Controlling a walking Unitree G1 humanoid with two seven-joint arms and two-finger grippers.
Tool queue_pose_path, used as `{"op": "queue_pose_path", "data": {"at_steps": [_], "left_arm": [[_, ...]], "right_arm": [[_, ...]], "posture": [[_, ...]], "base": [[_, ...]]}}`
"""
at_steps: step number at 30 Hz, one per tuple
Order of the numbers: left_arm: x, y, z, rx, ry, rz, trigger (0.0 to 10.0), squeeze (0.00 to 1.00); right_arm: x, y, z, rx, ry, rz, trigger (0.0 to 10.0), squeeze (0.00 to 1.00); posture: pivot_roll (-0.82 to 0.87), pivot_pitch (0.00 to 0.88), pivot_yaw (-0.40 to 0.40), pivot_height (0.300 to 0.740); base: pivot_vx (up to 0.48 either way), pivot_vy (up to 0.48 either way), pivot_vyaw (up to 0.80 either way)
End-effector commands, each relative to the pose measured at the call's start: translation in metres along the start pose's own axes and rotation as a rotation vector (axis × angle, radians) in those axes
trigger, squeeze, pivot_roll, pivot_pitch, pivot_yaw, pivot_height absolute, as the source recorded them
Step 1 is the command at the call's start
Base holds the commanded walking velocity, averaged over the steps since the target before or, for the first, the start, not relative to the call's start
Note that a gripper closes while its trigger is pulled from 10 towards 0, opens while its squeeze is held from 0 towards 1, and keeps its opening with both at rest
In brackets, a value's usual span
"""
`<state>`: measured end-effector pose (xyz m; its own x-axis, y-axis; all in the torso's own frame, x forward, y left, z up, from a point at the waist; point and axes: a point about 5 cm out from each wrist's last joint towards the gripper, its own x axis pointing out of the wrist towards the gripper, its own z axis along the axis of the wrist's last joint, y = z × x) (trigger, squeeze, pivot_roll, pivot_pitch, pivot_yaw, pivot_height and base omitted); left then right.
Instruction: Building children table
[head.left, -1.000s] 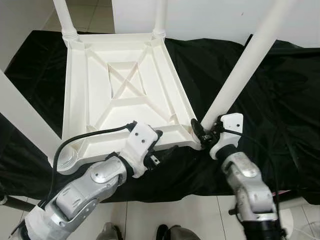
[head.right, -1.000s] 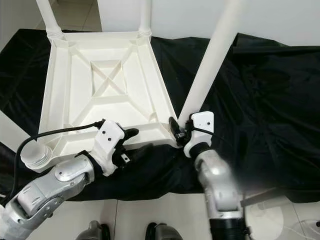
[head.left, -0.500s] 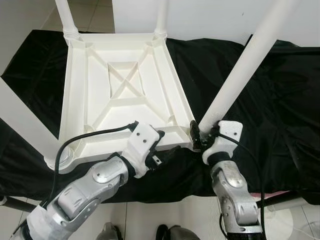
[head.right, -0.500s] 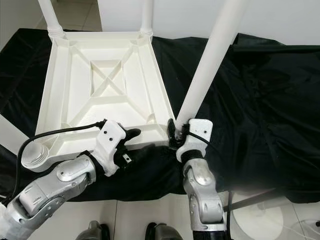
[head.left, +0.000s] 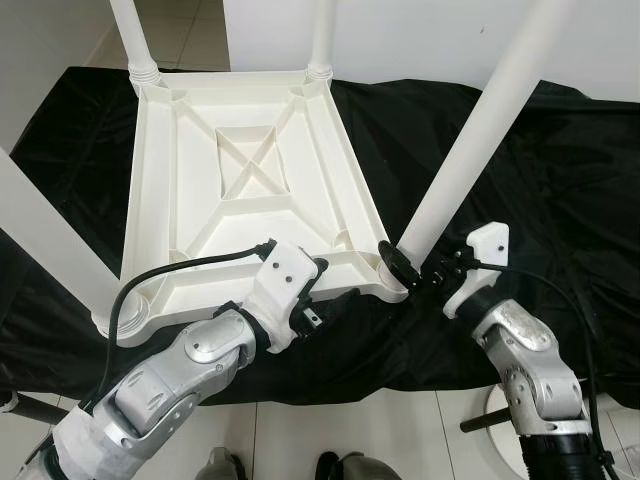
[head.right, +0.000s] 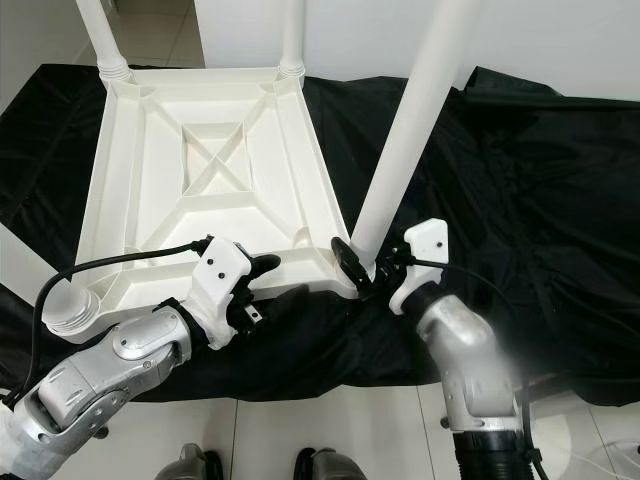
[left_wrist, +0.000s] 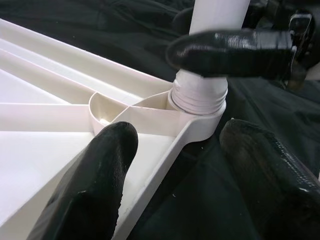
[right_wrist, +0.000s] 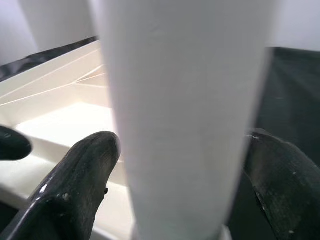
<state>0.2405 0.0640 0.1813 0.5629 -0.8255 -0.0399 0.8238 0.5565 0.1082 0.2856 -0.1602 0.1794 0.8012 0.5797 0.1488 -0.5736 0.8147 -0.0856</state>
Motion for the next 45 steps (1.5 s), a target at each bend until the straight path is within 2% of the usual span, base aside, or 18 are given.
{"op": "queue_pose_path", "data": {"at_steps": [1,2,3,4,5,6,16,17,22,24,30,32,35,38,40,43,44,45], "left_arm": [[0.0,-0.014,-0.001,-0.004,-0.002,-0.277,10.0,0.0],[0.0,-0.014,-0.001,-0.004,-0.002,-0.277,10.0,0.0],[0.001,-0.014,0.0,-0.001,-0.005,-0.274,10.0,0.0],[0.001,-0.014,0.0,-0.001,-0.005,-0.274,10.0,0.0],[0.001,-0.013,0.001,0.002,-0.007,-0.271,10.0,0.0],[0.0,-0.013,0.001,0.002,-0.009,-0.268,10.0,0.0],[0.0,-0.013,0.001,-0.001,-0.007,-0.261,10.0,0.0],[0.0,-0.014,-0.001,-0.002,-0.004,-0.262,10.0,0.0],[0.0,-0.015,-0.003,-0.003,0.004,-0.266,10.0,0.0],[0.001,-0.013,-0.001,-0.017,-0.009,-0.257,10.0,0.0],[0.001,-0.01,0.0,-0.013,-0.008,-0.25,10.0,0.0],[0.0,-0.008,0.0,-0.015,-0.005,-0.244,10.0,0.0],[-0.001,-0.008,0.0,-0.013,-0.002,-0.246,10.0,0.0],[-0.001,-0.007,-0.001,-0.011,0.004,-0.247,10.0,0.0],[-0.002,-0.007,-0.001,-0.013,0.003,-0.244,10.0,0.0],[-0.002,-0.008,-0.001,-0.018,0.004,-0.246,10.0,0.0],[-0.003,-0.011,-0.001,-0.023,0.003,-0.253,10.0,0.0],[-0.003,-0.012,-0.001,-0.027,0.003,-0.258,10.0,0.0]], "right_arm": [[0.001,-0.002,-0.004,0.005,0.024,0.056,10.0,0.0],[0.001,-0.002,-0.004,0.005,0.024,0.056,10.0,0.0],[0.006,-0.003,-0.006,-0.011,0.037,0.092,7.4,0.0],[0.006,-0.003,-0.006,-0.011,0.037,0.092,7.4,0.0],[0.009,-0.005,-0.008,-0.014,0.052,0.115,1.6,0.0],[0.01,-0.006,-0.01,-0.021,0.062,0.135,0.0,0.0],[0.003,-0.018,-0.016,-0.003,0.09,0.11,0.0,0.0],[0.001,-0.017,-0.015,0.01,0.085,0.089,10.0,0.0],[0.002,-0.014,-0.015,0.03,0.079,-0.005,10.0,0.0],[0.005,-0.008,-0.016,0.046,0.085,-0.141,10.0,0.0],[0.007,0.0,-0.017,0.086,0.076,-0.303,10.0,0.0],[0.007,0.004,-0.018,0.128,0.074,-0.409,10.0,0.0],[0.006,0.007,-0.02,0.115,0.087,-0.479,10.0,0.0],[0.006,0.03,-0.025,0.111,0.097,-0.623,10.0,0.0],[0.006,0.037,-0.027,0.14,0.102,-0.654,10.0,0.0],[0.011,0.045,-0.026,0.151,0.092,-0.629,10.0,0.0],[0.012,0.047,-0.022,0.163,0.06,-0.611,10.0,1.0],[0.013,0.047,-0.018,0.168,0.035,-0.598,10.0,1.0]], "posture": [[-0.05,0.141,-0.039,0.74],[-0.05,0.141,-0.039,0.74],[-0.05,0.137,-0.039,0.74],[-0.05,0.137,-0.039,0.74],[-0.04,0.14,-0.044,0.74],[-0.04,0.14,-0.044,0.74],[-0.04,0.144,-0.048,0.74],[-0.04,0.148,-0.052,0.74],[-0.05,0.149,-0.051,0.74],[-0.06,0.155,-0.053,0.74],[-0.05,0.158,-0.049,0.74],[-0.06,0.162,-0.047,0.74],[-0.06,0.165,-0.044,0.74],[-0.05,0.173,-0.045,0.74],[-0.05,0.174,-0.046,0.74],[-0.04,0.172,-0.045,0.74],[-0.04,0.172,-0.043,0.74],[-0.04,0.172,-0.043,0.74]], "base": [[0.0,0.0,0.0],[0.0,0.0,0.0],[0.0,0.0,0.0],[0.0,0.0,0.0],[0.0,0.0,0.0],[0.0,0.0,0.0],[0.0,0.0,0.0],[0.0,0.0,0.0],[0.0,0.0,0.0],[0.0,0.0,0.0],[0.0,0.0,0.0],[0.0,0.0,0.0],[0.0,0.0,0.0],[0.0,0.0,0.0],[0.0,0.0,0.0],[0.0,0.0,0.0],[0.0,0.0,0.0],[0.0,0.0,0.0]]}}
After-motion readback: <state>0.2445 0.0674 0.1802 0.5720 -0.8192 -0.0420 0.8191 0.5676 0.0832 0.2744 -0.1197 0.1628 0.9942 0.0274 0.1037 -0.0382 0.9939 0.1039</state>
